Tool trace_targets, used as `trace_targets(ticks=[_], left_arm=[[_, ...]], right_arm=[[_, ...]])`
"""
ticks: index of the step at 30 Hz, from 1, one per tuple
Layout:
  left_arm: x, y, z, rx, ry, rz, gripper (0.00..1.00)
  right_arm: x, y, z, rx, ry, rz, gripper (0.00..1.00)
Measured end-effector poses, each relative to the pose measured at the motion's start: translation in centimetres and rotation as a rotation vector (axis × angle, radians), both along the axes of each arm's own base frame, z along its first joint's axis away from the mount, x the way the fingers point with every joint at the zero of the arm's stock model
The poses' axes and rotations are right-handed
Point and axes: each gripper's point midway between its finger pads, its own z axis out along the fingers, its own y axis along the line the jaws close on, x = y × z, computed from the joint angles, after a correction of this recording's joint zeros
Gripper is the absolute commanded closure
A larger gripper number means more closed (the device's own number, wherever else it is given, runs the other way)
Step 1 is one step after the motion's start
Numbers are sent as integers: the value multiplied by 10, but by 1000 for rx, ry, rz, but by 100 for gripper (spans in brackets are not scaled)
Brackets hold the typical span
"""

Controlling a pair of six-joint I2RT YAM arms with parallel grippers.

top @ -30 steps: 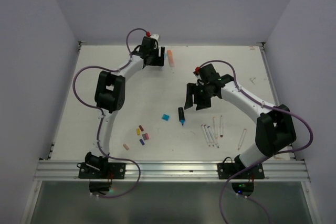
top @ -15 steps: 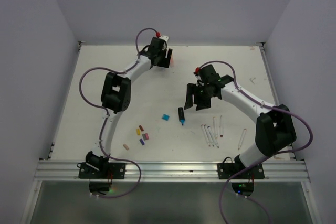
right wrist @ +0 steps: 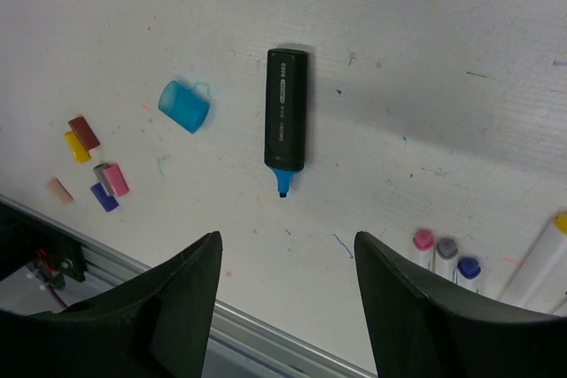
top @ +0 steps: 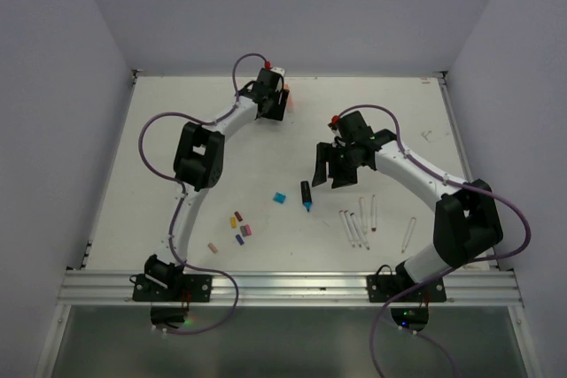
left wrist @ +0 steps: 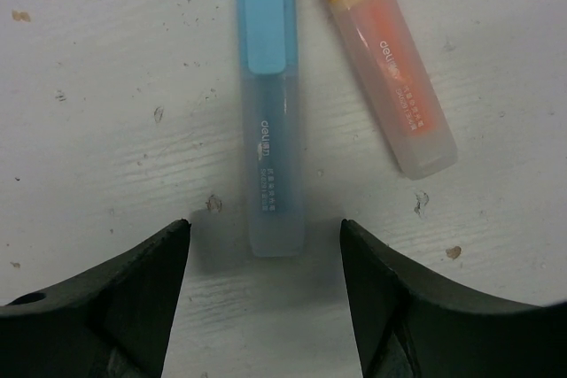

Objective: Open the pen caps

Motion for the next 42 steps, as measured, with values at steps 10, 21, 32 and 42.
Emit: trace_targets(ticks=[10,21,32,42], left_arm=[[2,-1,-1,-5,-5,1,44],[9,-6,-2,-27,-20,2,90],[-9,19,-1,-34,-4,56,100],[-69,47,80,-143,-8,96,100]], right_arm=[[0,0,0,0,0,0,35],[1,-1,-1,-1,0,-3,35],[0,-1,0,7,4,-2,35],[-2,4,12,51,-8,5,35]])
